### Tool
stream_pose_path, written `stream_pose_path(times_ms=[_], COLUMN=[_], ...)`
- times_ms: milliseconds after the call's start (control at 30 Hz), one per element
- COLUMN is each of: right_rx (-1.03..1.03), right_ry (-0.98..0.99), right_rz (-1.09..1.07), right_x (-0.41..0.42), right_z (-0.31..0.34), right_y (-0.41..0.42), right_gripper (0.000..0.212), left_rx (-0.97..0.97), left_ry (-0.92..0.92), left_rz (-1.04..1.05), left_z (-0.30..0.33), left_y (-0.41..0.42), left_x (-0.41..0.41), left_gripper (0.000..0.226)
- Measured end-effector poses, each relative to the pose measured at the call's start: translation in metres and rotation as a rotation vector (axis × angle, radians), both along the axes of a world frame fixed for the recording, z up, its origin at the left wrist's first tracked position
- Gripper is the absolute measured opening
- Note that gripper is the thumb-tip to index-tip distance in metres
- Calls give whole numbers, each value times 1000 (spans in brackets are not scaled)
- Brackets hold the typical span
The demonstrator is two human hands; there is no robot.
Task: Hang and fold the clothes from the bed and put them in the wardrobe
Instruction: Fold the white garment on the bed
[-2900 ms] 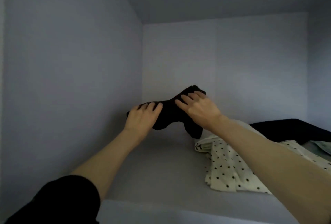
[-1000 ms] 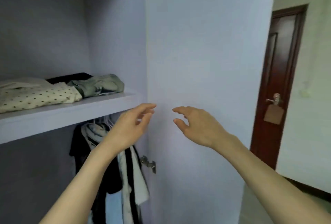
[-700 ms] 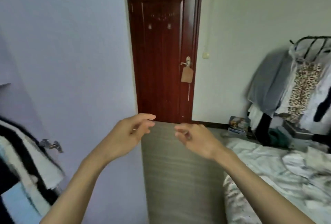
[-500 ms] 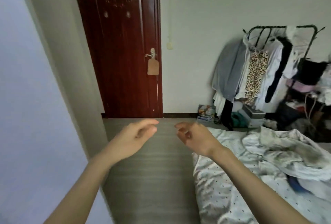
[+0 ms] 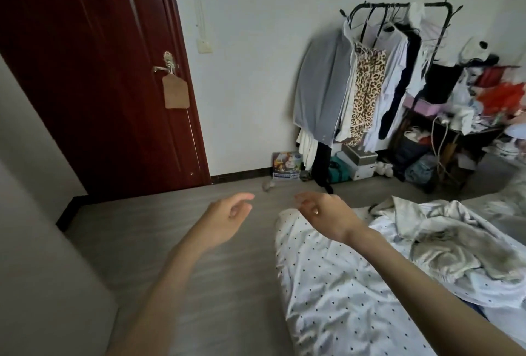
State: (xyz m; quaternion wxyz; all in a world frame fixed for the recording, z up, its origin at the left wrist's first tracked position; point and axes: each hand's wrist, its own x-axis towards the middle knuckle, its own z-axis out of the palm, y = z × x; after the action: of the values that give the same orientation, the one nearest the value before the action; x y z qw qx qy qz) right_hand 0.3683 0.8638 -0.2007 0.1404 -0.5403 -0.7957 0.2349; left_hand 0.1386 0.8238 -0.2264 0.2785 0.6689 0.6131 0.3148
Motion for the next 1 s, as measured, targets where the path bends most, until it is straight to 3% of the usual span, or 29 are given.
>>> stream_pose_path(times_ms=[500,733,1000], right_rx=[-105,-156,-66], right_ry=[182,247,321], right_rz=[-312,-564,-957], right_x=[-15,-5,17], right_z=[-64,-79,-101], right_y=[306,422,541], right_gripper=[36,34,31], left_rx=[-51,-120,-115], left_ry=[159,192,294], left_rz=[-249,-526,-919], left_z=[-33,-32,-59], left_y=[355,521,705], left_x=[-17,14,68], left_gripper=[31,29,31])
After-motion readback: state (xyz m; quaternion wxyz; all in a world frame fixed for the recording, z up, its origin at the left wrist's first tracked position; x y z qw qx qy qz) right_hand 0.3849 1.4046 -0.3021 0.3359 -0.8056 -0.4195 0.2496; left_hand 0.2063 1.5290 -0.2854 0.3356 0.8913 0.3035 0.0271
